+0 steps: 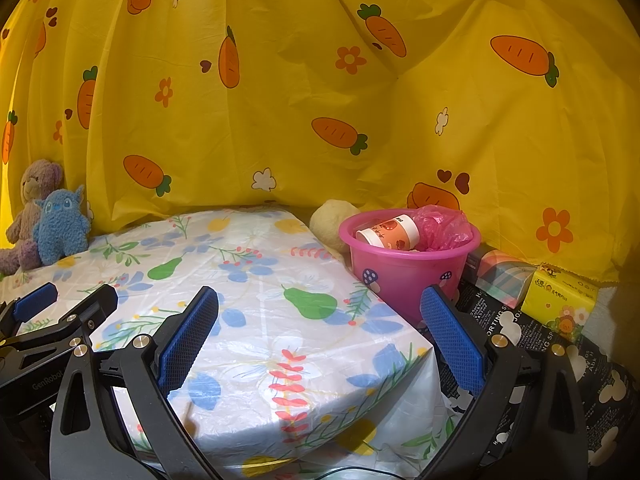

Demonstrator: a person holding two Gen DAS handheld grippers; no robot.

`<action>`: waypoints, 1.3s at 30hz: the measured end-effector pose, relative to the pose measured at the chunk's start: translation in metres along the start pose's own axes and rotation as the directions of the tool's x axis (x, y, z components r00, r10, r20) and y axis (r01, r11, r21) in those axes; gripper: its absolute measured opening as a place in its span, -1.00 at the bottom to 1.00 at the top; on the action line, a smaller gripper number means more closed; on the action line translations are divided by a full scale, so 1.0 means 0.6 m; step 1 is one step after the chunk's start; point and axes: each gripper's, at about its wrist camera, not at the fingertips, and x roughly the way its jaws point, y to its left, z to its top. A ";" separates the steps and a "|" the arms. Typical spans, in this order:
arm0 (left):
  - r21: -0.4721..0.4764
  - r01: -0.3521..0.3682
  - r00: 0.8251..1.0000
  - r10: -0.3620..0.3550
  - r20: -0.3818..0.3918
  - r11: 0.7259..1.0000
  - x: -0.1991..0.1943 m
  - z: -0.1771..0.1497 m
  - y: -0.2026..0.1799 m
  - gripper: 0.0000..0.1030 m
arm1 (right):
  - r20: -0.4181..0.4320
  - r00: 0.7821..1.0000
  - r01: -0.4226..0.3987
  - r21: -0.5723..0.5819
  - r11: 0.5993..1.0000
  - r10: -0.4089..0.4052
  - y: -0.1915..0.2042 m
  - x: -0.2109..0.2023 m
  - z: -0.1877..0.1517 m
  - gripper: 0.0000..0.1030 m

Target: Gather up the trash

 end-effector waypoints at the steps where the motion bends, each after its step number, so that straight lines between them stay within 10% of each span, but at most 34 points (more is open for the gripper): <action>1: 0.000 0.000 1.000 0.000 0.000 1.000 0.000 0.000 0.000 0.89 | -0.001 1.000 0.000 0.000 1.000 0.000 0.000 0.000 0.000 0.89; 22: 0.010 0.005 1.000 -0.005 0.001 1.000 0.005 0.000 -0.014 0.89 | -0.002 1.000 0.000 0.003 1.000 0.000 -0.005 0.001 0.000 0.89; 27: 0.032 -0.010 1.000 0.010 0.004 0.999 0.005 -0.003 -0.016 0.56 | -0.001 1.000 0.000 0.004 1.000 0.000 -0.005 0.002 0.000 0.89; 39: 0.034 -0.020 1.000 0.020 0.008 0.999 0.006 0.000 -0.015 0.73 | 0.001 1.000 -0.005 0.008 1.000 0.005 -0.012 0.005 0.002 0.89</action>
